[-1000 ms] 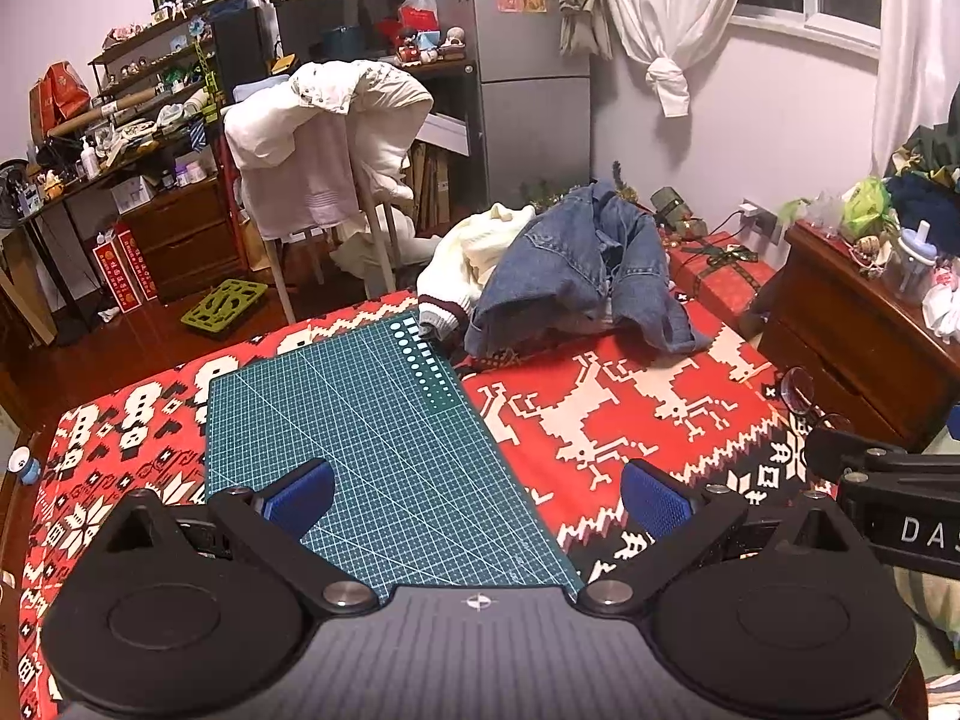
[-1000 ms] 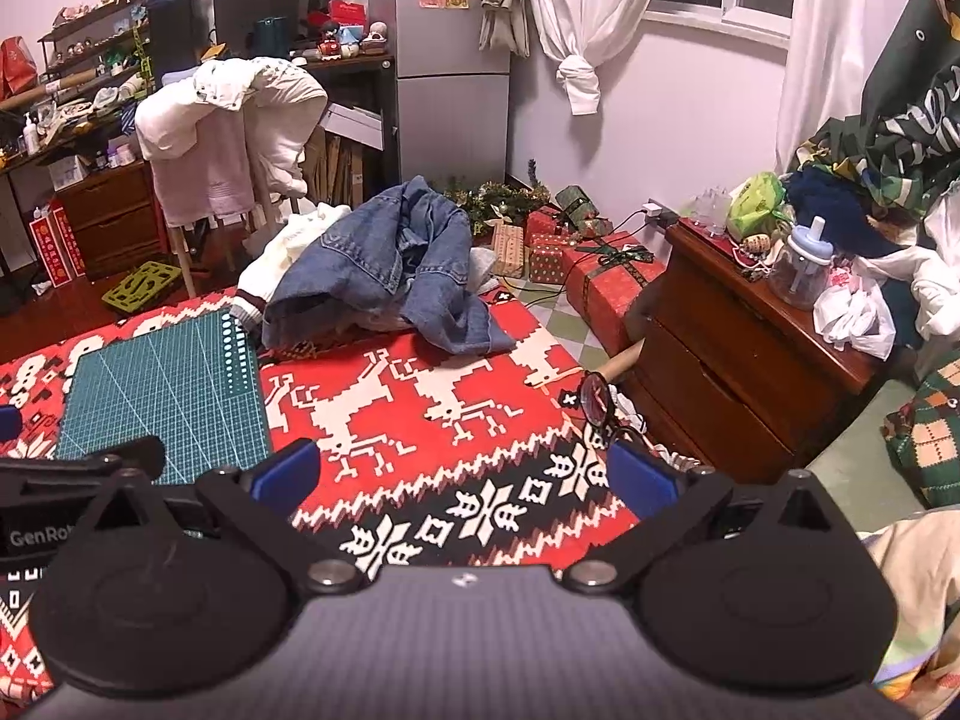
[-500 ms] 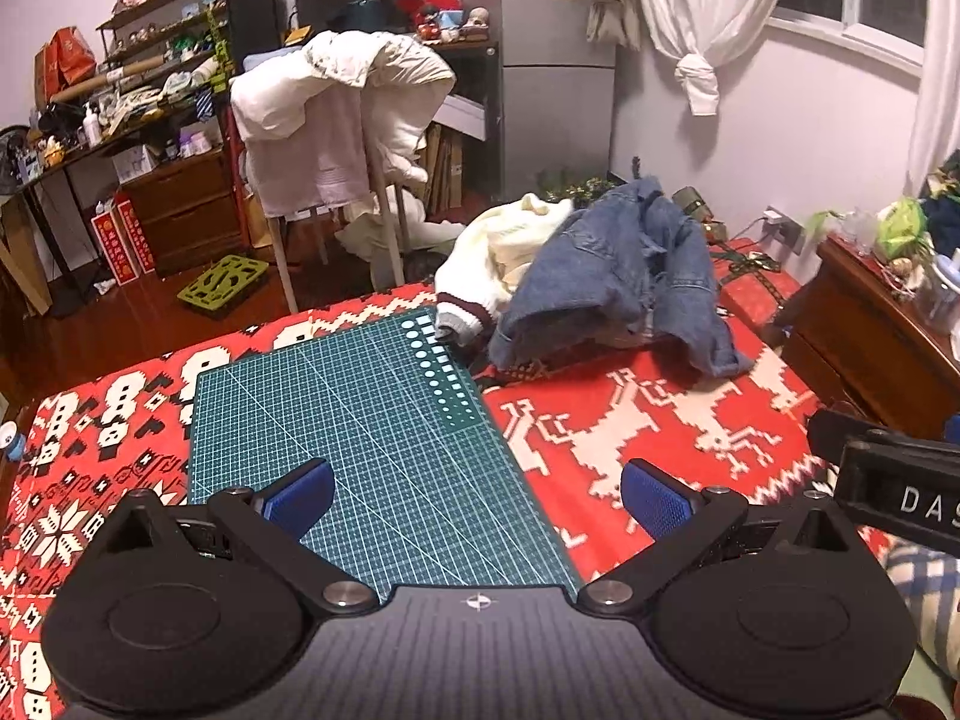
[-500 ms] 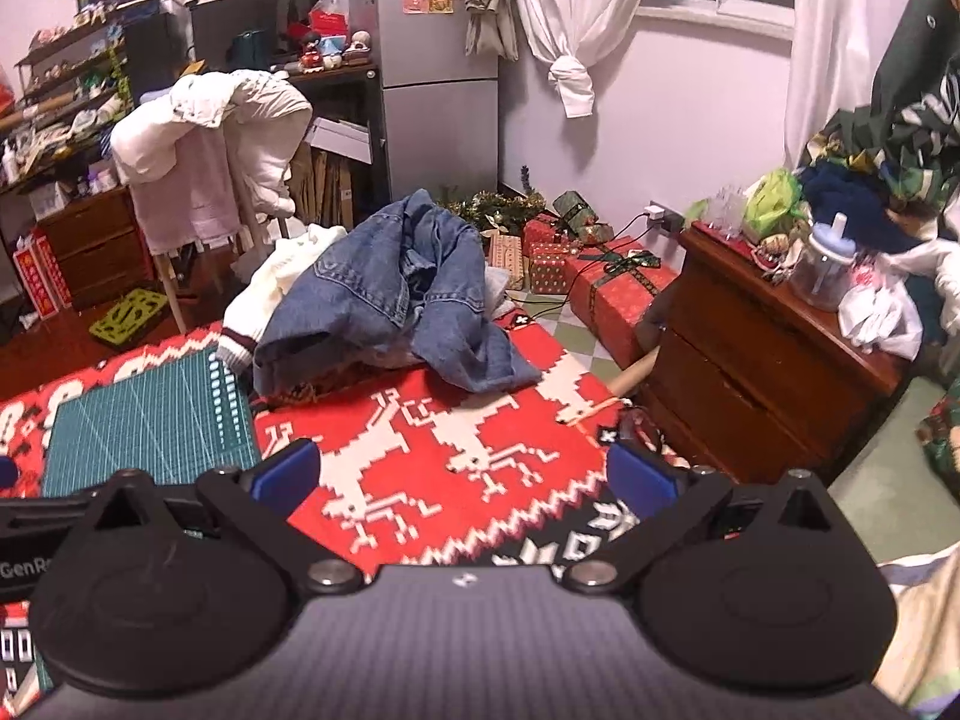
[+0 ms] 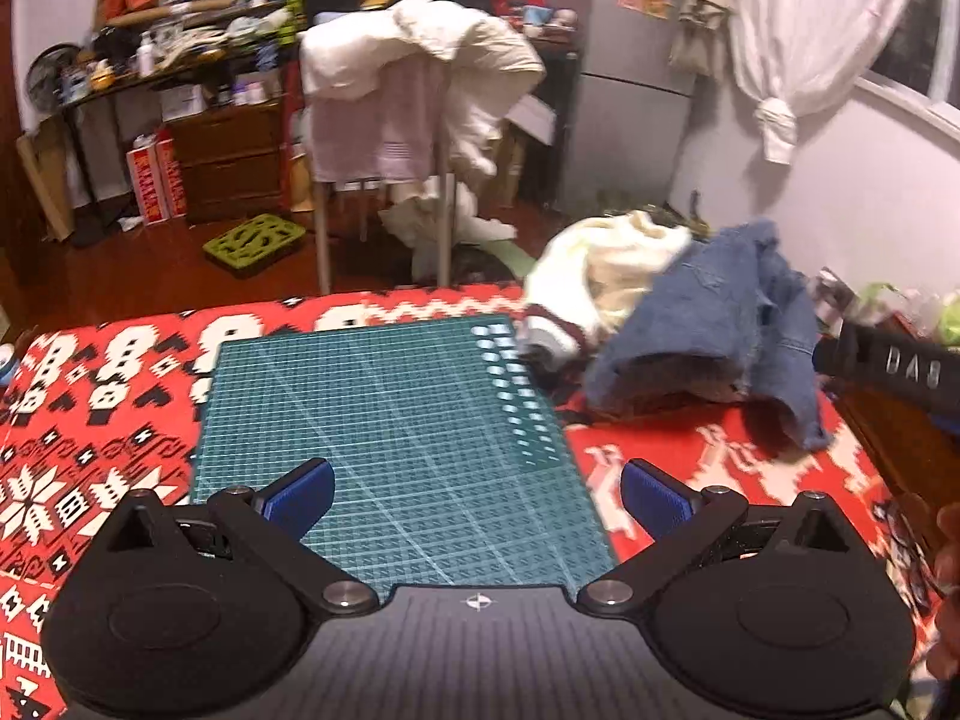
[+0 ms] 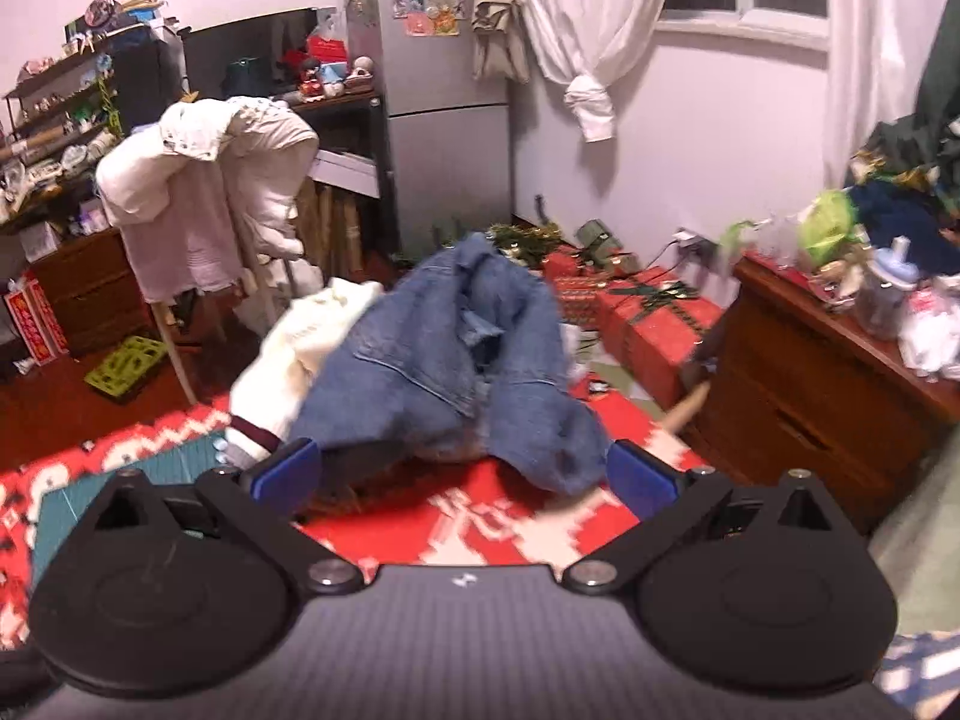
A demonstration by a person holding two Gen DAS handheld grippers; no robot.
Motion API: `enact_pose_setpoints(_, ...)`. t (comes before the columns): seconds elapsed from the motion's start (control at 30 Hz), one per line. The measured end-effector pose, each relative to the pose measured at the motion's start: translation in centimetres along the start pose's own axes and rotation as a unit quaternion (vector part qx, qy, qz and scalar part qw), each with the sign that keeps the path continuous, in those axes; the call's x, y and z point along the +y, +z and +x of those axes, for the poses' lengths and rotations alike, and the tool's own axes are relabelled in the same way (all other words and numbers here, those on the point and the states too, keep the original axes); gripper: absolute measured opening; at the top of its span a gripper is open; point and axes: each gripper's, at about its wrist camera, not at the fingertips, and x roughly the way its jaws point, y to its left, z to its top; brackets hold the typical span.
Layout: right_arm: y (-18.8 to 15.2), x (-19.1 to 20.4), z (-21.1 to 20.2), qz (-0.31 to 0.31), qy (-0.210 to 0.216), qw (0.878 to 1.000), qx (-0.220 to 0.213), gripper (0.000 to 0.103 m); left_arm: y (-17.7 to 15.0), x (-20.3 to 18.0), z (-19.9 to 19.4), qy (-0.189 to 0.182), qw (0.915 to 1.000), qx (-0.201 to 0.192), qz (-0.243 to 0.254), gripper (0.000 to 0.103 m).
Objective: Fold clothes
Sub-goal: 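Move both grippers to the blue jeans and close on the waistband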
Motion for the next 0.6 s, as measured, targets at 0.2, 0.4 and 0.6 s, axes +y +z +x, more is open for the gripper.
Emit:
enact_pose_setpoints(0.2, 1.0, 2.7, 5.5, -0.009, 0.001, 1.0, 0.005, 0.103, 0.4, 2.4, 1.6, 0.051, 0.9985, -0.009, -0.016, 0.102)
enact_pose_setpoints(0.4, -0.9, 3.9, 9.3, -0.055, -0.01, 0.998, -0.001, 0.103, -0.2, 4.5, 1.7, 0.061, 0.9969, -0.035, -0.035, 0.102)
enact_pose_setpoints(0.6, -2.6, 2.9, 10.8, -0.064, 0.0, 0.998, 0.006, 0.103, -1.9, 4.0, 3.2, 0.055, 0.9975, -0.036, -0.024, 0.101)
